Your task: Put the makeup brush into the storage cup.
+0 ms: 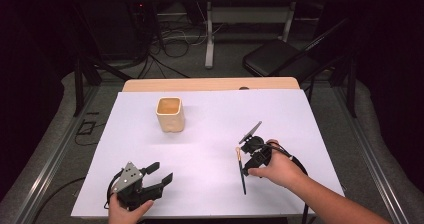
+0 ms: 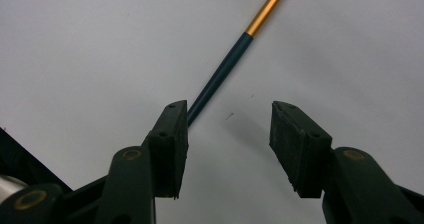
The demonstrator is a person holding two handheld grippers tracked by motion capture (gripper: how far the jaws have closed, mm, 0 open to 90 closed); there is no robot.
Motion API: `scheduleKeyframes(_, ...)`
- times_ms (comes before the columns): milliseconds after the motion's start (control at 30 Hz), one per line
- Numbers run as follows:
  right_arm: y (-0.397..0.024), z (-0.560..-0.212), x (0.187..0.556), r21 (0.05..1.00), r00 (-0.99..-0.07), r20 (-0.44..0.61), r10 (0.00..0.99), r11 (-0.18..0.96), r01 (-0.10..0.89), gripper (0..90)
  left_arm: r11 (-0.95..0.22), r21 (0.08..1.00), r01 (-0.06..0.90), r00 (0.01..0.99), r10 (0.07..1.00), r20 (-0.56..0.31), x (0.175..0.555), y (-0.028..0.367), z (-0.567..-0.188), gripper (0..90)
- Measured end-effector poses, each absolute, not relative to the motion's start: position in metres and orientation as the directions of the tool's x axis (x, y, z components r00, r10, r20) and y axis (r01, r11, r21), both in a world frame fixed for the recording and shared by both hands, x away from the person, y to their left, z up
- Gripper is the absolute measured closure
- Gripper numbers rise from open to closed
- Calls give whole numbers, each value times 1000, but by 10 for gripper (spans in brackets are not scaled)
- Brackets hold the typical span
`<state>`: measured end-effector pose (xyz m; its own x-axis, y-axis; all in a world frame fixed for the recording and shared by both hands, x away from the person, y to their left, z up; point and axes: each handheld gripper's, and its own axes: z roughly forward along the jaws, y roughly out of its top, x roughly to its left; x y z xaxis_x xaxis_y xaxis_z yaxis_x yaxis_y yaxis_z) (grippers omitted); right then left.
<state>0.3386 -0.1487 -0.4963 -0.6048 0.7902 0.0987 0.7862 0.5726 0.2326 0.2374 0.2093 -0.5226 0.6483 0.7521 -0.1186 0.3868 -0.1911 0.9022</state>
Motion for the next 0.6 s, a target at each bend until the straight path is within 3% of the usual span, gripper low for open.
scheduleKeyframes(67,-146,-499,341,260,-601,100,793,562,785,495,-191,902,387,649,752,-118,237,209,-523,368)
scheduleKeyframes(100,-146,-495,343,208,-607,95,789,581,787,495,-192,902,387,649,752,-119,237,209,-523,368)
scheduleKeyframes(333,-141,-495,348,199,-610,79,788,587,785,495,-193,902,386,649,752,-118,237,209,-523,368)
scheduleKeyframes(367,-140,-496,347,211,-591,89,802,564,798,495,-194,901,387,649,751,-118,237,210,-522,368)
scheduleKeyframes(400,-138,-503,347,298,-583,109,805,533,792,495,-193,901,388,649,751,-118,237,210,-522,368)
scheduleKeyframes(433,-139,-491,352,137,-619,68,782,608,782,495,-194,901,387,650,751,-118,237,210,-522,368)
scheduleKeyframes(467,-138,-501,350,257,-593,94,800,556,790,495,-194,901,387,650,751,-117,237,210,-522,368)
scheduleKeyframes(533,-138,-502,351,266,-598,94,796,558,786,496,-193,901,388,649,751,-119,237,210,-522,368)
scheduleKeyframes(600,-137,-490,355,99,-619,58,783,612,784,497,-193,901,389,649,751,-119,237,210,-523,368)
